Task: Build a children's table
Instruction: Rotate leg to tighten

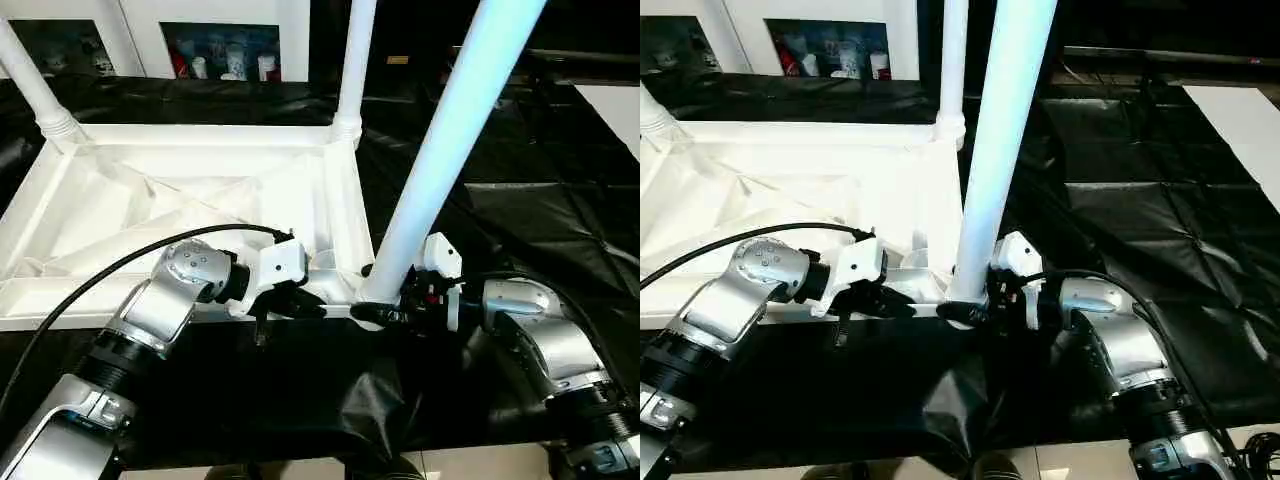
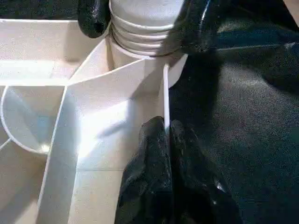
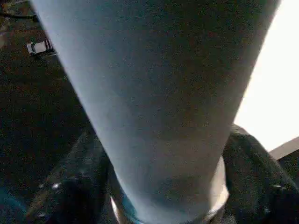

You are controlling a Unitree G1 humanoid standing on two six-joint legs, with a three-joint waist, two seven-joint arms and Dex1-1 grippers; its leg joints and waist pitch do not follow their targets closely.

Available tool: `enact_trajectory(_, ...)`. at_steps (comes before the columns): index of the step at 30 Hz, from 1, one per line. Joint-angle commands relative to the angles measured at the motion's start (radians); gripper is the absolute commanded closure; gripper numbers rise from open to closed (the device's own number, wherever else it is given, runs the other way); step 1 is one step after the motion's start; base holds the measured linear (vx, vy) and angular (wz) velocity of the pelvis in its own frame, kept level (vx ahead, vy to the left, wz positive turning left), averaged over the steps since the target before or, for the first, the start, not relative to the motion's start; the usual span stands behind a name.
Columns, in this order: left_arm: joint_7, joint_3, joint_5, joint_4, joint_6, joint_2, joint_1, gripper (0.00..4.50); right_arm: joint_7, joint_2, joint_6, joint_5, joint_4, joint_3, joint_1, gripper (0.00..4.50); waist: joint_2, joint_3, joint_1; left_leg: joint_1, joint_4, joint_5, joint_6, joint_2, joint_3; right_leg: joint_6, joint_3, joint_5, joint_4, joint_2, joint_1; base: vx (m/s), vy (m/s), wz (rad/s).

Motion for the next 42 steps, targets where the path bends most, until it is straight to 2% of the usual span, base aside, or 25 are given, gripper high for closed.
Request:
enact_trajectory(1,-0.008,-0.031,-0.004,0.004,0.011,-0.008,0.018,4.50,0.027,-0.008,-0.014,-0.017,0.003,0.036,0.004,1.64,-0.006,-0.058,0.000,0.007,-0.050,-0.048,0.128,0.054,-0.016,-0.283,0.045,-0.049,-0.049,-0.073,0.068,0.000,0.000,0.00)
enact_trajectory(6,0.012,-0.027,0.003,0.013,0.015,-0.013,0.017,4.50,-0.003,-0.001,-0.035,-0.046,0.029,0.040,0.001,1.75,-0.005,-0.059,0.000,0.008,-0.049,-0.050,0.127,0.053,-0.016,-0.282,0.045,-0.057,-0.049,-0.072,0.067,0.000,0.000,0.00)
enact_trajectory(8,0.069,-0.014,0.020,0.048,0.035,-0.036,0.006,4.50,-0.080,0.032,-0.018,-0.054,0.059,0.019,-0.007,1.77,-0.006,-0.058,-0.001,0.006,-0.049,-0.052,0.125,0.052,-0.016,-0.281,0.045,-0.062,-0.050,-0.072,0.068,0.000,0.000,0.00)
enact_trajectory(10,0.138,0.001,0.034,0.092,0.059,-0.069,-0.011,4.50,-0.177,0.078,-0.006,-0.061,0.098,-0.009,-0.018,1.78,-0.007,-0.053,-0.004,0.007,-0.052,-0.091,0.105,0.051,-0.017,-0.268,0.044,-0.143,-0.061,-0.072,0.063,0.000,0.000,0.00)
enact_trajectory(11,0.176,0.009,0.042,0.116,0.070,-0.087,-0.022,4.50,-0.228,0.103,-0.004,-0.065,0.117,-0.023,-0.023,1.78,-0.007,-0.052,-0.005,0.009,-0.054,-0.130,0.080,0.049,-0.019,-0.249,0.044,-0.229,-0.069,-0.073,0.062,0.000,0.000,0.00)
enact_trajectory(13,0.231,0.018,0.053,0.154,0.069,-0.113,-0.038,4.50,-0.299,0.137,0.001,-0.072,0.140,-0.039,-0.029,1.78,-0.009,-0.049,-0.007,0.010,-0.057,-0.165,0.050,0.047,-0.022,-0.211,0.044,-0.333,-0.081,-0.074,0.058,0.000,0.000,0.00)
enact_trajectory(14,0.314,0.034,0.067,0.206,0.077,-0.151,-0.060,4.50,-0.386,0.182,0.004,-0.080,0.168,-0.056,-0.035,1.78,-0.007,-0.048,-0.011,0.008,-0.061,-0.178,0.040,0.048,-0.024,-0.191,0.045,-0.374,-0.084,-0.073,0.055,0.000,0.000,0.00)
enact_trajectory(19,0.488,0.055,0.097,0.293,0.146,-0.232,-0.104,4.50,-0.648,0.301,0.029,-0.105,0.245,-0.102,-0.066,1.78,-0.004,-0.041,-0.017,0.018,-0.071,-0.263,0.014,0.049,-0.031,-0.153,0.045,-0.493,-0.098,-0.076,0.044,0.000,0.000,0.00)
enact_trajectory(20,0.517,0.057,0.105,0.303,0.159,-0.240,-0.109,4.50,-0.687,0.315,0.030,-0.114,0.258,-0.106,-0.073,1.78,-0.004,-0.044,-0.017,0.020,-0.072,-0.270,0.010,0.049,-0.034,-0.140,0.044,-0.516,-0.102,-0.078,0.046,0.000,0.000,0.00)
enact_trajectory(22,0.579,0.064,0.120,0.335,0.166,-0.265,-0.126,4.50,-0.833,0.364,0.034,-0.133,0.308,-0.137,-0.101,1.78,-0.002,-0.048,-0.019,0.015,-0.074,-0.233,0.011,0.049,-0.033,-0.145,0.046,-0.440,-0.096,-0.075,0.048,0.000,0.000,0.00)
enact_trajectory(26,0.595,0.064,0.140,0.367,0.148,-0.280,-0.143,4.50,-0.884,0.409,-0.001,-0.149,0.344,-0.148,-0.136,1.78,0.000,-0.054,-0.019,0.015,-0.072,-0.204,0.025,0.049,-0.029,-0.175,0.046,-0.306,-0.086,-0.073,0.053,0.000,0.000,0.00)
enact_trajectory(27,0.595,0.064,0.140,0.367,0.148,-0.280,-0.143,4.50,-0.884,0.409,-0.001,-0.149,0.344,-0.148,-0.136,1.78,-0.002,-0.055,-0.020,0.013,-0.071,-0.200,0.033,0.047,-0.027,-0.181,0.045,-0.289,-0.086,-0.073,0.055,0.000,0.000,0.00)
enact_trajectory(32,0.582,0.054,0.147,0.368,0.140,-0.264,-0.148,4.50,-0.768,0.396,-0.059,-0.146,0.304,-0.104,-0.136,1.78,-0.004,-0.054,-0.015,0.014,-0.070,-0.213,0.046,0.049,-0.026,-0.183,0.046,-0.330,-0.090,-0.077,0.055,0.000,0.000,0.00)
enact_trajectory(33,0.573,0.051,0.146,0.362,0.139,-0.256,-0.147,4.50,-0.734,0.387,-0.066,-0.135,0.282,-0.098,-0.132,1.43,-0.005,-0.056,-0.015,0.013,-0.069,-0.210,0.048,0.049,-0.025,-0.183,0.046,-0.327,-0.090,-0.076,0.057,0.000,0.000,0.00)
enact_trajectory(35,0.552,0.047,0.146,0.350,0.132,-0.242,-0.144,4.50,-0.664,0.368,-0.068,-0.104,0.240,-0.090,-0.125,1.43,-0.005,-0.057,-0.013,0.012,-0.068,-0.193,0.057,0.049,-0.024,-0.189,0.046,-0.305,-0.088,-0.076,0.057,0.000,0.000,0.00)
enact_trajectory(36,0.545,0.048,0.145,0.346,0.129,-0.238,-0.143,4.50,-0.642,0.360,-0.065,-0.096,0.227,-0.087,-0.123,1.20,-0.005,-0.059,-0.012,0.010,-0.067,-0.174,0.065,0.050,-0.024,-0.196,0.047,-0.273,-0.084,-0.076,0.061,0.000,0.000,0.00)
enact_trajectory(37,0.529,0.046,0.145,0.339,0.109,-0.231,-0.140,4.50,-0.614,0.340,-0.064,-0.097,0.212,-0.079,-0.121,1.20,-0.007,-0.062,-0.010,0.010,-0.063,-0.141,0.082,0.049,-0.021,-0.212,0.046,-0.217,-0.079,-0.075,0.062,0.000,0.000,0.00)
enact_trajectory(38,0.514,0.046,0.142,0.330,0.102,-0.224,-0.136,4.50,-0.581,0.318,-0.059,-0.100,0.198,-0.067,-0.119,1.03,-0.006,-0.061,-0.010,0.010,-0.063,-0.138,0.089,0.049,-0.020,-0.216,0.046,-0.207,-0.079,-0.074,0.062,0.000,0.000,0.00)
enact_trajectory(39,0.511,0.045,0.142,0.328,0.100,-0.222,-0.136,4.50,-0.575,0.313,-0.059,-0.102,0.195,-0.064,-0.118,0.98,-0.007,-0.061,-0.012,0.005,-0.063,-0.131,0.091,0.048,-0.022,-0.217,0.045,-0.198,-0.076,-0.074,0.067,0.000,0.000,0.00)
enact_trajectory(40,0.477,0.037,0.142,0.308,0.078,-0.204,-0.129,4.50,-0.523,0.270,-0.052,-0.112,0.174,-0.045,-0.115,0.89,-0.009,-0.062,-0.015,-0.003,-0.065,-0.117,0.094,0.047,-0.026,-0.215,0.041,-0.198,-0.074,-0.076,0.074,0.000,0.000,0.00)
enact_trajectory(41,0.477,0.037,0.142,0.308,0.078,-0.204,-0.129,4.50,-0.523,0.270,-0.052,-0.112,0.174,-0.045,-0.115,0.79,-0.009,-0.062,-0.018,0.003,-0.062,-0.124,0.097,0.048,-0.023,-0.213,0.042,-0.216,-0.078,-0.076,0.068,0.000,0.000,0.00)
enact_trajectory(42,0.453,0.032,0.136,0.298,0.064,-0.196,-0.125,4.50,-0.499,0.254,-0.048,-0.113,0.166,-0.040,-0.113,0.79,-0.008,-0.060,-0.020,0.003,-0.062,-0.128,0.098,0.048,-0.023,-0.216,0.042,-0.224,-0.079,-0.076,0.066,0.000,0.000,0.00)
